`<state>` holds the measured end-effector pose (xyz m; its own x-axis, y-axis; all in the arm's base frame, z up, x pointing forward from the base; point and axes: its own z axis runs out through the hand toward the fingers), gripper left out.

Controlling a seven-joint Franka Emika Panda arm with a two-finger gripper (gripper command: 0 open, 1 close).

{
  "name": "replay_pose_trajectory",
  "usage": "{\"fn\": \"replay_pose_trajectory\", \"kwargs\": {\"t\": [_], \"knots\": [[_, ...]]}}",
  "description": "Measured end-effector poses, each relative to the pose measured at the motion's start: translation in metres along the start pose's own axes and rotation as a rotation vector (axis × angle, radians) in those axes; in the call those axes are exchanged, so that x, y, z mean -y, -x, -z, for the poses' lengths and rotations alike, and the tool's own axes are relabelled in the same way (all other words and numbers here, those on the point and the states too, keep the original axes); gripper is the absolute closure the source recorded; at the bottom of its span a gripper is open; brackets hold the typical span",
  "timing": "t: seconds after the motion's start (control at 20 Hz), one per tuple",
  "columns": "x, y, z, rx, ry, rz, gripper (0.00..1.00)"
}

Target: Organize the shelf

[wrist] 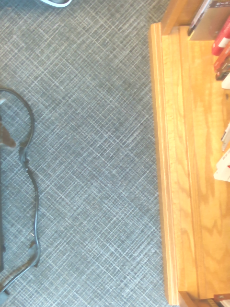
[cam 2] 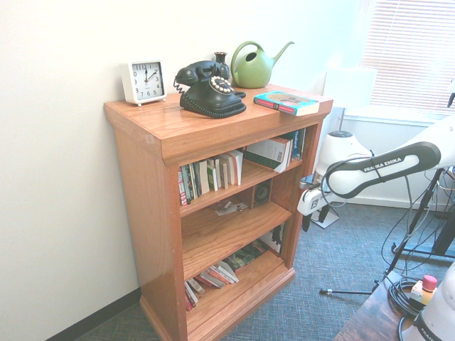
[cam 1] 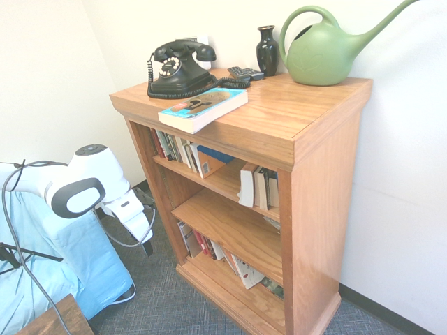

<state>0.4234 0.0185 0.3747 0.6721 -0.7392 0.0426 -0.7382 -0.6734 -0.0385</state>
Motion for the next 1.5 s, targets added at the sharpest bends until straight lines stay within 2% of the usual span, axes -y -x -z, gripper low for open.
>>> {"fn": "replay_pose_trajectory", "kwargs": {"t": [0.2,0.45,0.85,1.15,1.5], "knots": [[-0.005,-0.006,-0.001,-0.006,0.013,-0.004,0.00],[-0.017,-0.033,0.016,-0.087,0.073,-0.006,0.00],[-0.012,-0.041,0.113,-0.428,0.352,0.017,0.00],[0.013,-0.037,0.188,-0.687,0.577,0.054,0.00],[0.060,-0.037,0.234,-0.837,0.760,0.059,0.00]]}}
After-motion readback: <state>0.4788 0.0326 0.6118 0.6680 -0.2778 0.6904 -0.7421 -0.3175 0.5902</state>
